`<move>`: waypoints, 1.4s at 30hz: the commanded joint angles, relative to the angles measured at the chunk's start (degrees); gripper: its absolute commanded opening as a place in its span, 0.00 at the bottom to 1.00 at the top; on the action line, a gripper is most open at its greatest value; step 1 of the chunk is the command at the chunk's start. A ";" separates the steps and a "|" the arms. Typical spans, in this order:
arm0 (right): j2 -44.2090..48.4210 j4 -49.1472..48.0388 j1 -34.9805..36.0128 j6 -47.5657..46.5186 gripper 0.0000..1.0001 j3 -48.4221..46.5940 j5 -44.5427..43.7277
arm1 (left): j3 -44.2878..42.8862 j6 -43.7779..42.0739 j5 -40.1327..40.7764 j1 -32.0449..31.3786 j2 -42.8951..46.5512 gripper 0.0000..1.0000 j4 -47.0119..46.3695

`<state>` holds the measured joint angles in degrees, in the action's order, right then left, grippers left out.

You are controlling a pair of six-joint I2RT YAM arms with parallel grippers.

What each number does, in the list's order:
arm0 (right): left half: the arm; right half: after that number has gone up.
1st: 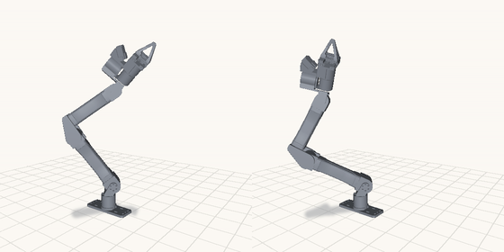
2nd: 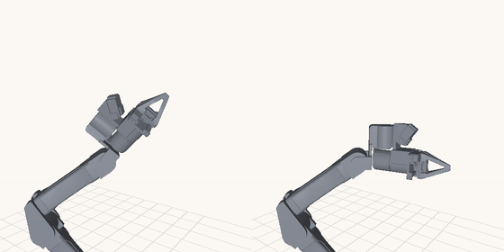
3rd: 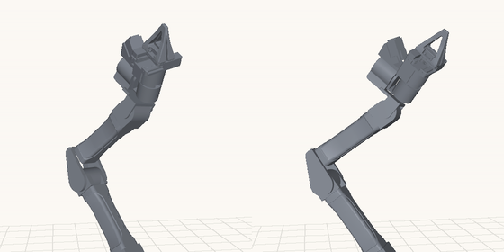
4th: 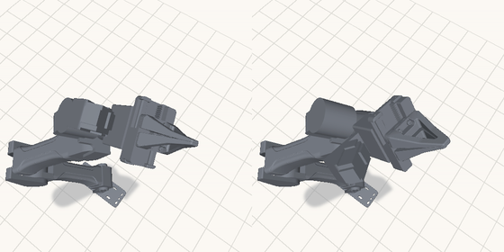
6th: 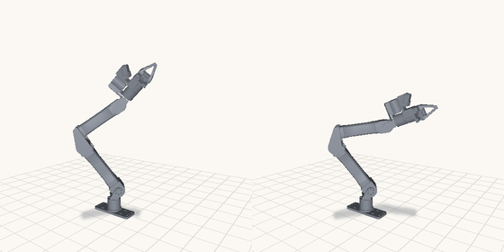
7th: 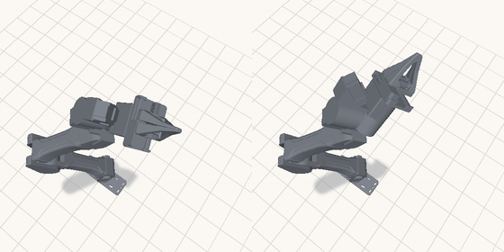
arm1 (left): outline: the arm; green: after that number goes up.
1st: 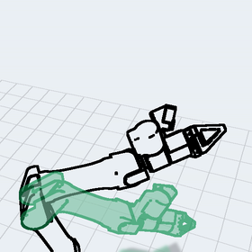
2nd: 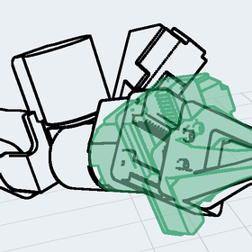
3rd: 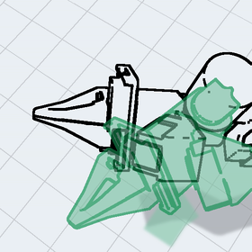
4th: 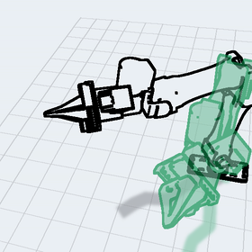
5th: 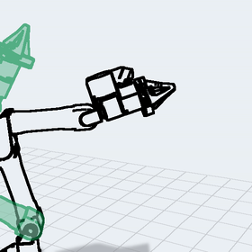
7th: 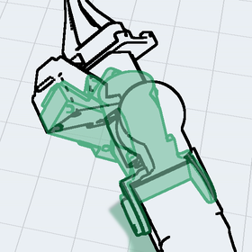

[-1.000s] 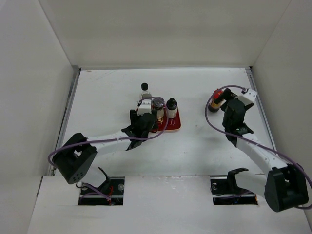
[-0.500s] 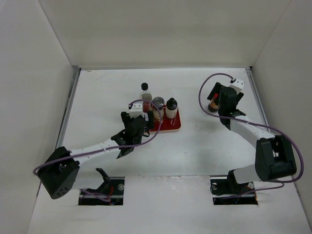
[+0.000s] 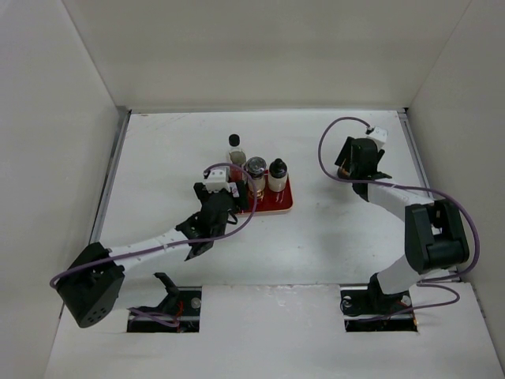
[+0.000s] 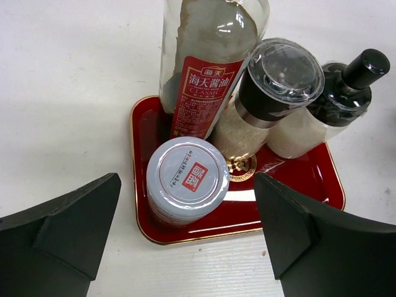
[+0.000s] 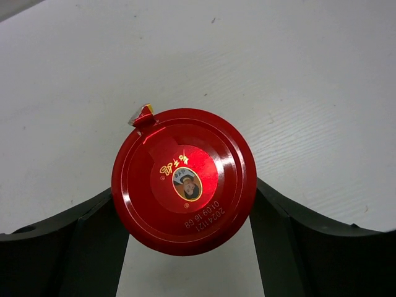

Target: Organize the condiment bottles

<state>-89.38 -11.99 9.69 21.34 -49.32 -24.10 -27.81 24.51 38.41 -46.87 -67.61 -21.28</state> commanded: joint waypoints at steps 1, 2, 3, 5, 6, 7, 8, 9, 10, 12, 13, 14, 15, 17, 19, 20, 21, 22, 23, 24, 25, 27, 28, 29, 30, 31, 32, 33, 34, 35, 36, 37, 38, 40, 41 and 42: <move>3.15 -2.69 0.10 -0.16 0.54 -0.17 -3.40 | 0.74 0.89 -1.32 0.08 2.48 0.90 -3.77; 4.99 -3.21 1.24 -0.42 0.52 0.79 -4.72 | 1.18 0.89 -1.15 -0.19 3.27 0.90 -4.12; 6.49 -3.74 2.38 -0.69 0.51 1.59 -5.69 | 1.62 0.89 -0.97 -0.28 4.06 0.91 -4.82; 10.70 -4.36 5.10 -1.83 0.50 3.52 -7.27 | 2.15 0.89 -1.23 0.07 5.21 0.95 -6.05; 12.98 -4.10 6.59 -1.83 0.50 4.31 -7.63 | 2.24 0.89 -1.32 0.16 5.82 0.99 -6.06; 15.44 -4.01 7.91 -1.83 0.50 5.19 -7.98 | 2.41 0.89 -1.24 -0.19 6.52 1.00 -6.06; 17.73 -3.92 9.06 -1.83 0.50 6.16 -8.16 | 2.76 0.89 -0.97 -0.45 7.14 1.00 -6.32; 20.10 -3.48 10.55 -1.31 0.50 7.04 -8.16 | 3.03 0.89 -0.80 -0.63 7.67 1.00 -6.49; 22.56 -3.13 12.30 -0.96 0.50 8.00 -7.98 | 3.20 0.89 -0.62 -0.63 7.93 1.00 -6.67; 26.00 -2.25 15.65 -0.17 0.50 9.32 -7.98 | 3.38 0.89 -0.27 -0.28 8.37 1.00 -6.76; 27.23 -1.81 17.75 0.53 0.50 9.85 -7.72 | 3.38 0.97 -0.10 -0.28 8.55 1.00 -6.50; 28.20 -1.81 19.77 1.06 0.50 10.21 -7.63 | 3.47 0.98 0.17 -0.45 8.81 1.00 -6.41; 28.73 -1.90 21.97 1.42 0.50 10.30 -7.72 | 3.82 1.06 0.43 -0.54 9.16 1.00 -6.41; 29.09 -2.68 26.54 2.12 0.49 10.21 -8.59 | 4.17 1.41 1.75 -0.63 9.87 1.00 -6.76; 28.04 -4.96 30.50 3.44 0.49 9.95 -9.04 | 4.26 1.68 3.15 -0.63 11.01 1.00 -5.97; 27.17 -6.63 32.25 3.79 0.49 9.86 -9.04 | 4.78 1.94 3.42 -0.63 11.97 1.00 -5.97; 25.94 -8.82 33.93 3.88 0.48 9.77 -9.21 | 5.57 2.20 3.60 -0.63 12.94 1.00 -6.32; 24.53 -11.02 35.33 3.79 0.48 9.68 -9.21 | 6.19 2.90 3.60 -0.11 13.64 1.00 -6.41; 23.04 -12.60 36.39 3.71 0.48 9.25 -9.30 | 6.54 3.61 3.60 0.33 14.26 1.00 -6.49; 21.46 -13.84 37.01 3.71 0.48 8.55 -9.39 | 6.63 4.22 3.25 0.94 14.61 1.00 -6.06; 19.97 -14.90 37.54 3.71 0.48 7.93 -9.39 | 6.63 4.40 2.90 1.39 14.96 1.00 -5.71; 16.89 -16.04 38.33 3.62 0.48 6.26 -9.48 | 7.07 4.67 2.37 1.39 15.49 1.00 -5.27; 15.66 -16.74 38.51 3.53 0.48 5.82 -9.74 | 7.42 4.84 2.37 1.30 15.58 1.00 -5.27; 14.69 -17.80 38.77 3.36 0.48 5.55 -10.00 | 7.60 5.10 2.37 1.22 15.50 1.00 -5.27; 13.89 -18.68 38.78 2.92 0.48 5.38 -10.18 | 7.60 5.28 2.37 1.30 15.32 1.00 -5.18; 13.45 -19.47 38.86 2.91 0.48 5.37 -10.44 | 7.60 5.28 2.28 1.39 15.23 1.00 -5.00; 13.01 -20.17 38.86 2.74 0.49 5.37 -10.53 | 7.60 5.28 2.28 1.39 15.32 1.00 -4.65; 11.88 -21.83 38.86 2.56 0.49 5.55 -10.62 | 7.69 5.37 2.28 1.30 15.41 1.00 -4.48; 11.08 -22.81 38.86 2.30 0.49 5.55 -10.62 | 8.03 5.46 2.28 1.39 15.49 1.00 -4.47; 10.46 -23.51 38.86 1.95 0.49 5.72 -10.79 | 8.21 5.63 2.28 1.56 15.50 1.00 -4.47; 9.85 -24.30 38.86 1.77 0.49 5.90 -11.23 | 8.30 5.89 2.28 1.83 15.41 1.00 -4.39; 9.15 -25.18 38.86 1.60 0.49 6.08 -11.76 | 8.39 6.07 2.28 2.00 15.41 1.00 -4.39; 8.27 -26.15 38.86 1.51 0.49 6.16 -12.11 | 8.48 6.07 2.28 2.18 15.32 1.00 -4.39; 6.95 -27.38 38.86 1.33 0.49 6.25 -12.29 | 8.74 6.25 2.28 2.27 15.06 1.00 -4.56; 5.99 -28.17 39.13 1.07 0.50 6.34 -12.46 | 8.91 6.42 2.28 2.27 14.79 1.00 -4.74; 5.37 -28.61 39.21 0.89 0.50 6.43 -12.81 | 8.92 6.60 2.28 2.44 14.44 1.00 -4.91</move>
<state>-83.79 -27.53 48.12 22.90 -39.07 -33.87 -19.42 29.89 40.53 -44.91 -53.06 -24.16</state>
